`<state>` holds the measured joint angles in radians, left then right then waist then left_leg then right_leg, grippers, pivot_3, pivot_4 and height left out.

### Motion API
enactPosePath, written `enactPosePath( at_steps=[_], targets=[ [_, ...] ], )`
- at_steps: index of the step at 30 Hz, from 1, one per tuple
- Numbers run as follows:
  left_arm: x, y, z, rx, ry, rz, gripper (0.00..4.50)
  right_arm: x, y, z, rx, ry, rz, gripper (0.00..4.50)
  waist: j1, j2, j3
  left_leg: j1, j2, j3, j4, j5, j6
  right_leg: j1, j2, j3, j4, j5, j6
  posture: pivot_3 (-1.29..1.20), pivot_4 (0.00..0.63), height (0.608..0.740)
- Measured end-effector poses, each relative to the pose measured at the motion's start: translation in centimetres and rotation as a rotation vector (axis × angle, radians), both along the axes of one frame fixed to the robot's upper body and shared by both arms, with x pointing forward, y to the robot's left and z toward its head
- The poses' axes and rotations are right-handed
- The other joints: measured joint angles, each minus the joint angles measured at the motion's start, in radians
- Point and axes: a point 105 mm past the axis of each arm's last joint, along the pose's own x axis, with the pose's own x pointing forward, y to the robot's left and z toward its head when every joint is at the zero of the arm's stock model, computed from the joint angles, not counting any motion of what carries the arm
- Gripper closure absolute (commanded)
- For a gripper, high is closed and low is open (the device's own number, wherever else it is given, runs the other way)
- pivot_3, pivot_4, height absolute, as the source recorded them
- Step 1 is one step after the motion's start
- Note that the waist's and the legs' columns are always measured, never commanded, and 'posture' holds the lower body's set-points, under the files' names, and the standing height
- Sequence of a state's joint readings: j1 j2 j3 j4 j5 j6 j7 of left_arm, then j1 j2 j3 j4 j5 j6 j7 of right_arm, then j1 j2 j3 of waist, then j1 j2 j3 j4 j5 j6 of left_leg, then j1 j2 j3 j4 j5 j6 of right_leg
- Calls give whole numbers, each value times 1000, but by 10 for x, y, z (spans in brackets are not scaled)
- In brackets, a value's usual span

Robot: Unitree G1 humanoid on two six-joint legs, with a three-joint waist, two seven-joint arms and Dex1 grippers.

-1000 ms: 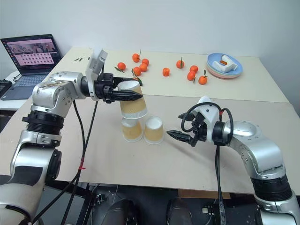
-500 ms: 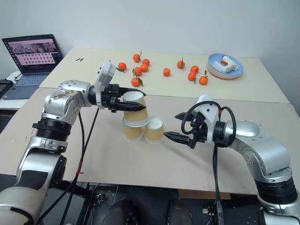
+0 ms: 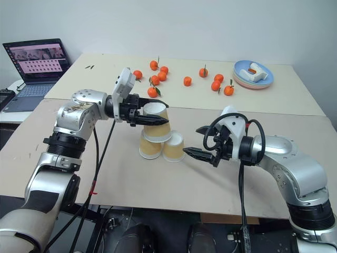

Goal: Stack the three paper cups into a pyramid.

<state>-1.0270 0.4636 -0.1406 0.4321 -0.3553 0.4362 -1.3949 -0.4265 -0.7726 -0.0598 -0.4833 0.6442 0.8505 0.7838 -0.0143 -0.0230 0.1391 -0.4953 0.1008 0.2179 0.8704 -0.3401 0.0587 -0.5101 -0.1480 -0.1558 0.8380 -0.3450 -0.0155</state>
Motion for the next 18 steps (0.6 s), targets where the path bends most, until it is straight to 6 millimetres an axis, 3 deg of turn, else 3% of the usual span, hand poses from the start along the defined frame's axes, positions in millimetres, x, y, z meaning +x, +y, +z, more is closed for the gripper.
enactPosePath(
  at_steps=[1,10,18],
  targets=[
    [-1,0,-3,5,10,-5,59,0,0,0,1,0,0,0,0,0,0,0,0,0,0,0,0,0,0,0,0,0,0,0,150,663],
    [0,0,-7,6,41,5,59,0,0,0,2,1,-1,0,-1,0,0,-1,0,0,0,0,0,-1,0,0,0,0,0,0,150,663],
    [-1,2,2,-12,42,22,59,0,-1,0,2,4,-2,0,-1,0,0,-1,0,0,0,0,0,-1,0,0,0,0,0,0,150,663]
  ],
)
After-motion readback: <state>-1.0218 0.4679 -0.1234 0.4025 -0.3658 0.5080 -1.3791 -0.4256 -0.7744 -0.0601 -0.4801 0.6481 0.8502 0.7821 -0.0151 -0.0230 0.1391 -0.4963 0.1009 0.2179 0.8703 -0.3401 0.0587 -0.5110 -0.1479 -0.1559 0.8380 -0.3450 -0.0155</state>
